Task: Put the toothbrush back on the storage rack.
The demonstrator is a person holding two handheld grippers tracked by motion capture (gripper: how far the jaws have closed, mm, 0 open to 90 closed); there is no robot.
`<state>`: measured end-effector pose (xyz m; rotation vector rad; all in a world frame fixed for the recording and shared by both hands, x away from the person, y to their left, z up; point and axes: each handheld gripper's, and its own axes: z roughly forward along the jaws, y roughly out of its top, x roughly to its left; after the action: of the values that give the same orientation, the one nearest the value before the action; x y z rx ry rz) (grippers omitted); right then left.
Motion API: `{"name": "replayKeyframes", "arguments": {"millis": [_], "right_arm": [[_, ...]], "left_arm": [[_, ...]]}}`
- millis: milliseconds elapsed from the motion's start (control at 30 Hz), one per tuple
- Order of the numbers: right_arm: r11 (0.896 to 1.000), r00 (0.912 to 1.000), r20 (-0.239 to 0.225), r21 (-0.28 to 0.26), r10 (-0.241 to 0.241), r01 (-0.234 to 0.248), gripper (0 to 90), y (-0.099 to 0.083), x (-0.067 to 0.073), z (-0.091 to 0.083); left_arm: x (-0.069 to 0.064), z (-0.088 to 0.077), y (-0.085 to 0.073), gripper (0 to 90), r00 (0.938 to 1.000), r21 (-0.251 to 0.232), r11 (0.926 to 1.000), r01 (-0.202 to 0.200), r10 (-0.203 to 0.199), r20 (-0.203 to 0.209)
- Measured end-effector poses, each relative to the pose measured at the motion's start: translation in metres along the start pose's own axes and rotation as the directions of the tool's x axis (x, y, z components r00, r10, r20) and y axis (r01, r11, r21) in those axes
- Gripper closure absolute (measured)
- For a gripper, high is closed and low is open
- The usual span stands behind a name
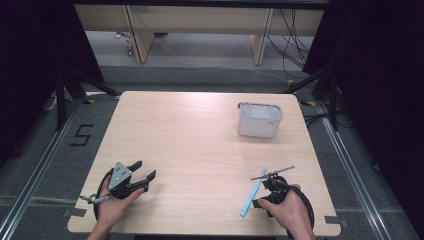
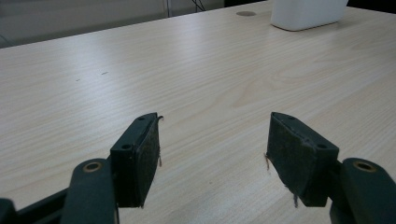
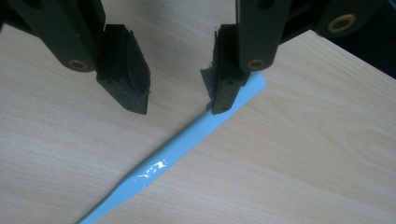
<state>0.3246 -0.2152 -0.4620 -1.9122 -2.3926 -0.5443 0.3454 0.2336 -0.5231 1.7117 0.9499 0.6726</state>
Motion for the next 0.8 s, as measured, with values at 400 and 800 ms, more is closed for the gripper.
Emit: {"name": "replayKeyframes", "arguments": {"millis": [400,800], "right_arm": [[0.998,0.9967,0.070,0.042,0.041,-0.044,53.4,0.021,0.011,0.008],[0.994,0.9913,0.082,0.036,0.102,-0.106,52.2,0.034,0.010,0.012]], "left_arm": [[-0.001,-0.001,0.000,34.0,1.0000,0.009,0.9999,-0.004,0.004,-0.001],[-0.001,0.000,0.000,33.8,1.0000,0.003,1.0000,0.004,-0.004,0.004]]}}
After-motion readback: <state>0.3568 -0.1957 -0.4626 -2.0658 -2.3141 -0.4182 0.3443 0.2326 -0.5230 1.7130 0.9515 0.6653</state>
